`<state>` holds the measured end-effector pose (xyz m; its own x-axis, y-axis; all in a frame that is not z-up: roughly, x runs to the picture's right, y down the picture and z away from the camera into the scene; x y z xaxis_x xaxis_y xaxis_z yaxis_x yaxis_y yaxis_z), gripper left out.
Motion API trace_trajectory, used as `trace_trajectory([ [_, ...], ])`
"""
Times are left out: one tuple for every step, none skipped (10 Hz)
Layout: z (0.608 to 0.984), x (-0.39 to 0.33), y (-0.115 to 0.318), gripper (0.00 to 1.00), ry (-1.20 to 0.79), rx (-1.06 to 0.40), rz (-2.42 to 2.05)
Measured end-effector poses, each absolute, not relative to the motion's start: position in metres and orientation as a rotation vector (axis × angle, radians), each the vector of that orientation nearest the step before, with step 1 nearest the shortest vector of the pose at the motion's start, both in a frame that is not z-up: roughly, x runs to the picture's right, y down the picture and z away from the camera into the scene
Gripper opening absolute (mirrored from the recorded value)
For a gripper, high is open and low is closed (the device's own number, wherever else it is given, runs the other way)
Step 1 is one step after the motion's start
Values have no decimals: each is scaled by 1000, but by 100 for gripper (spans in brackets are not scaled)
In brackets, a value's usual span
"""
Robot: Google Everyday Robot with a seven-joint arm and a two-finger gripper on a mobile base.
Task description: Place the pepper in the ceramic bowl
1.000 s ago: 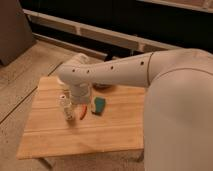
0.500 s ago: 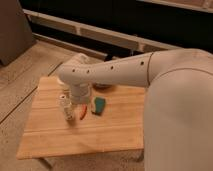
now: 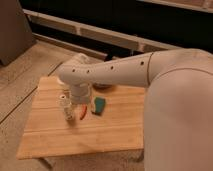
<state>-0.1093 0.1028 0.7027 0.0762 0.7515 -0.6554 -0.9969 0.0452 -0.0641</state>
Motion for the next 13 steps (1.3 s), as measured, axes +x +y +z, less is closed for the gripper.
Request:
trace_trajectory([
  [703,-109,103,47,521,-591,1431],
  [703,-109,103,36,521,-591,1431],
  [703,-109,103,28,521,-591,1431],
  [703,-109,103,18,521,-591,1431],
  [703,-109,103,8,521,-591,1431],
  [703,-109,103,2,521,-591,1431],
  [703,-109,103,1,521,-591,1431],
  [703,-109,102,1,521,-593,1432],
  [706,-109,103,1,527,-599,1428],
  [709,-108,101,1,531,-598,1427],
  [713,-108,98,1,530,-596,1427],
  [719,-105,93,1,525,-580,1430],
  [726,-102,85,1,500,-557,1438],
])
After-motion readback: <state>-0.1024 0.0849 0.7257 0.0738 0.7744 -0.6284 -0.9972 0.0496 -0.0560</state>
